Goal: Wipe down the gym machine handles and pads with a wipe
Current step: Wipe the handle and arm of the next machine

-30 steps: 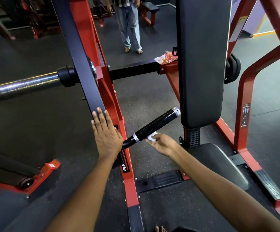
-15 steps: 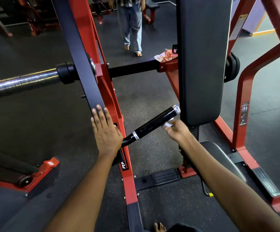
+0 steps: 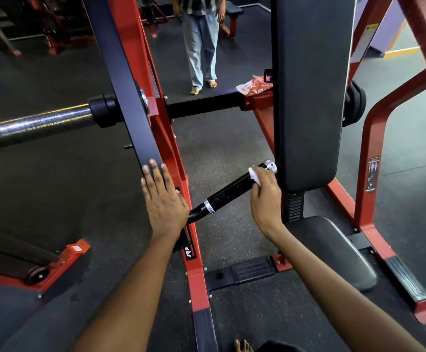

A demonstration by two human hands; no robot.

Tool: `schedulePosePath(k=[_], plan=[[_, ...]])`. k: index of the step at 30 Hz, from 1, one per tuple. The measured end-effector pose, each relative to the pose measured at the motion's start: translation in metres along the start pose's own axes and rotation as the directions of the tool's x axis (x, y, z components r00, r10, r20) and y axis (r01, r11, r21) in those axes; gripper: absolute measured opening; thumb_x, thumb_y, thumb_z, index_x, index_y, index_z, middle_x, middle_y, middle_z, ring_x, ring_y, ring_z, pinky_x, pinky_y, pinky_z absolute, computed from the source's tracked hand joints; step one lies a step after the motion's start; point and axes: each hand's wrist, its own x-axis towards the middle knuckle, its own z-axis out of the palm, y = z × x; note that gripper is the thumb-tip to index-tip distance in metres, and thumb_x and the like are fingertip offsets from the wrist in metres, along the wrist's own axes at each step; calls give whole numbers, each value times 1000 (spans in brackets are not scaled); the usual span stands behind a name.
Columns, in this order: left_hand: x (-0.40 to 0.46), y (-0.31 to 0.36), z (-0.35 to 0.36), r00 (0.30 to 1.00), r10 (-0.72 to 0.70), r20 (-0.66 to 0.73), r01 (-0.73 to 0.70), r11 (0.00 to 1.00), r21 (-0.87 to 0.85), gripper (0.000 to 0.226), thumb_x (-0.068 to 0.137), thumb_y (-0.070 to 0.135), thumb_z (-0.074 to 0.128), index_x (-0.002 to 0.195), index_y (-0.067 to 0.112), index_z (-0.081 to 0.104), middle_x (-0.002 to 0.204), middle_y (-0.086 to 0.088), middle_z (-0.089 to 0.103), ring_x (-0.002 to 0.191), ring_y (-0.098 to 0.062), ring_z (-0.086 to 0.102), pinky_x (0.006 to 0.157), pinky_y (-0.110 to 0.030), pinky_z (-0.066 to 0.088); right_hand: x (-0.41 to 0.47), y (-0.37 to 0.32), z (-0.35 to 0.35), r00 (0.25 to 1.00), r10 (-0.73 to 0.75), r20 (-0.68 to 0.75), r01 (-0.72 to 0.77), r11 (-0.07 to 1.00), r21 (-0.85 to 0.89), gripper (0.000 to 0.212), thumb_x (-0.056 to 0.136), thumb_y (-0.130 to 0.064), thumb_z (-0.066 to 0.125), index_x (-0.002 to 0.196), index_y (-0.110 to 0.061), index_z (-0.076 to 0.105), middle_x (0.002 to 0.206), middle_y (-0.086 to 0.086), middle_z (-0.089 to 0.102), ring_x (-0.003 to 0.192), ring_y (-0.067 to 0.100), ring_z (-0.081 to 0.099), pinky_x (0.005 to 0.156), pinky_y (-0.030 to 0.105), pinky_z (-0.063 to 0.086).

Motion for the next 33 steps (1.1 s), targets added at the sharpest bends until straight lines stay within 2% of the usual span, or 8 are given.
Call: schedulePosePath(k=[3, 6, 7, 13, 18, 24, 29, 33], plan=[[0, 0, 0, 1000, 7, -1, -7, 1000, -2, 77, 90, 10, 48, 152, -2, 4, 160, -22, -1, 148, -37, -3, 121, -50, 5, -12, 26, 18, 882, -306, 359, 409, 875, -260, 51, 82, 13, 53, 127, -11, 55, 132, 9, 53, 129, 21, 45, 108, 44, 39], [0, 1, -1, 1000, 6, -6, -6, 1000, -2, 77, 89, 10, 48, 152, -2, 5, 160, -22, 0, 148, -37, -3, 121, -50, 5, -17, 40, 25, 504, -557, 660, 842, 486, -232, 67, 64, 15, 67, 128, -2, 55, 133, 18, 54, 127, 34, 48, 107, 44, 29], [0, 0, -1, 1000, 6, -6, -6, 1000, -1, 77, 90, 10, 48, 152, -2, 4, 160, -22, 0, 148, -38, -3, 121, -50, 6, -8, 39, 20, 467, -590, 659, 866, 456, -206, 64, 65, 10, 69, 126, -2, 56, 131, 16, 56, 124, 32, 51, 105, 42, 29], [-1, 0, -1, 1000, 8, 2, -8, 1000, -5, 75, 92, 12, 45, 152, -2, 2, 160, -22, -3, 148, -37, -5, 121, -49, 4, 27, 35, 0, 910, -283, 302, 391, 829, -399, 44, 80, 17, 55, 122, 3, 57, 127, 18, 56, 126, 35, 47, 106, 49, 40], [-1, 0, 0, 1000, 12, -5, -12, 1000, -6, 78, 90, 11, 47, 152, -1, 2, 160, -22, -2, 148, -37, -5, 121, -50, 5, 2, 19, 23, 572, -528, 628, 781, 584, -221, 42, 76, 8, 65, 116, -2, 63, 119, 15, 63, 116, 30, 57, 103, 37, 43], [-1, 0, 0, 1000, 10, -1, -10, 1000, -12, 78, 90, 10, 46, 152, 0, 0, 160, -21, -3, 148, -37, -4, 121, -50, 5, 37, 11, 4, 929, -172, 327, 328, 792, -515, 29, 82, 10, 52, 107, 2, 64, 111, 18, 62, 109, 33, 54, 98, 39, 43], [-1, 0, 1, 1000, 4, -1, -4, 1000, -8, 80, 89, 10, 49, 152, 0, 1, 160, -21, -2, 148, -37, -5, 121, -51, 7, 12, -15, 23, 635, -318, 704, 662, 694, -283, 35, 85, 7, 50, 115, -4, 63, 117, 12, 63, 110, 27, 59, 99, 35, 47], [0, 0, 1, 1000, 2, 10, -2, 1000, -8, 80, 89, 11, 47, 152, 1, -1, 160, -22, -3, 148, -37, -4, 121, -51, 6, 57, -19, 8, 868, -8, 497, 405, 592, -697, 22, 87, -2, 50, 104, -2, 64, 109, 16, 60, 103, 32, 57, 91, 40, 44]])
